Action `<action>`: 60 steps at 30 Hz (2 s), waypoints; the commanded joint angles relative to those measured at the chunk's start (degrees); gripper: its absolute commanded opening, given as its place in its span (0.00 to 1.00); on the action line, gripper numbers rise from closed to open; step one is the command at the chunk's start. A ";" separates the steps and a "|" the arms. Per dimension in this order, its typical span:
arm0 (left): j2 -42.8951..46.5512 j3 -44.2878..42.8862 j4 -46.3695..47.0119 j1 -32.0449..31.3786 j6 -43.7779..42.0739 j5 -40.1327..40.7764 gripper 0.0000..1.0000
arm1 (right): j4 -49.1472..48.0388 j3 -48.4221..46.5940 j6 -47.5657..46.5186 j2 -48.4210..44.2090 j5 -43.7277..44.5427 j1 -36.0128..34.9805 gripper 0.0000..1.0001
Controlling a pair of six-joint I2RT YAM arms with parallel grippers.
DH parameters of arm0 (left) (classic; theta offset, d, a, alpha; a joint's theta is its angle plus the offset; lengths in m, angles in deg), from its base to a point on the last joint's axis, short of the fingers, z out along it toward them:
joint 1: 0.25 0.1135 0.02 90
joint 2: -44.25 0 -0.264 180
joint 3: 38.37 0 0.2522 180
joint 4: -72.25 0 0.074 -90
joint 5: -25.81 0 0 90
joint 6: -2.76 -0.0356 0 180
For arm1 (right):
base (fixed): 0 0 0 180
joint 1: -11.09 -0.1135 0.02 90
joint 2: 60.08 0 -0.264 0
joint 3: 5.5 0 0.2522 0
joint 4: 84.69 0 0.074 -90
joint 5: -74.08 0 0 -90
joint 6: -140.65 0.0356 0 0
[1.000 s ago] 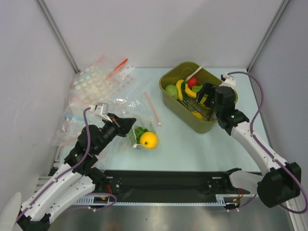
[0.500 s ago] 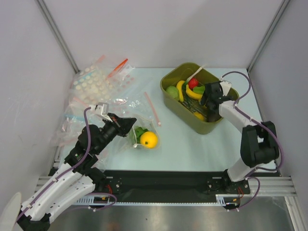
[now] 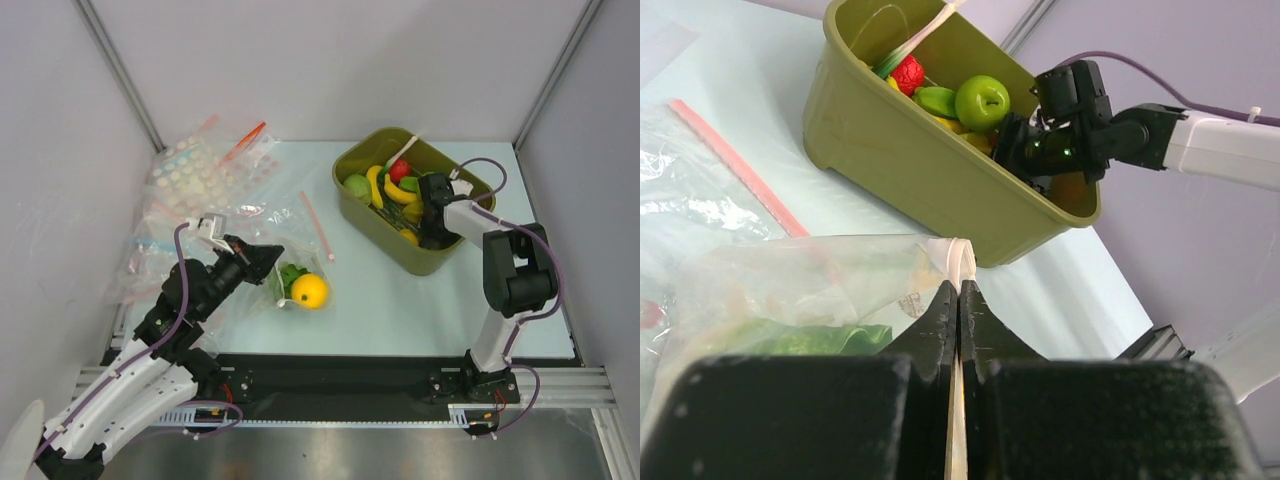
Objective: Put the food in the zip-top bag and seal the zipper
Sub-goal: Pick up the fake fish from the bin, then place the fake fish in the zipper food storage bag.
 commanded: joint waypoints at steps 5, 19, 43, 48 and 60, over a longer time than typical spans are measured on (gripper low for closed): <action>0.53 -0.56 3.39 0.40 -0.79 -1.01 0.02 | -6.82 8.66 -1.27 -17.41 -5.23 -3.29 0.27; -0.09 -0.39 3.65 0.40 -0.71 -1.18 0.01 | -34.08 27.83 -9.18 -49.68 -30.23 -1.62 0.24; -6.07 -2.23 7.52 0.40 1.14 -12.52 0.01 | -51.22 31.96 -14.19 -60.49 -48.88 -18.04 0.20; -6.15 -3.02 9.97 0.40 4.30 -17.09 0.01 | -53.76 31.79 -14.55 -61.63 -47.55 -23.75 0.17; -13.43 -3.02 23.42 -1.53 20.38 -23.24 0.00 | -60.35 35.91 -13.23 -65.15 -32.36 -34.13 0.15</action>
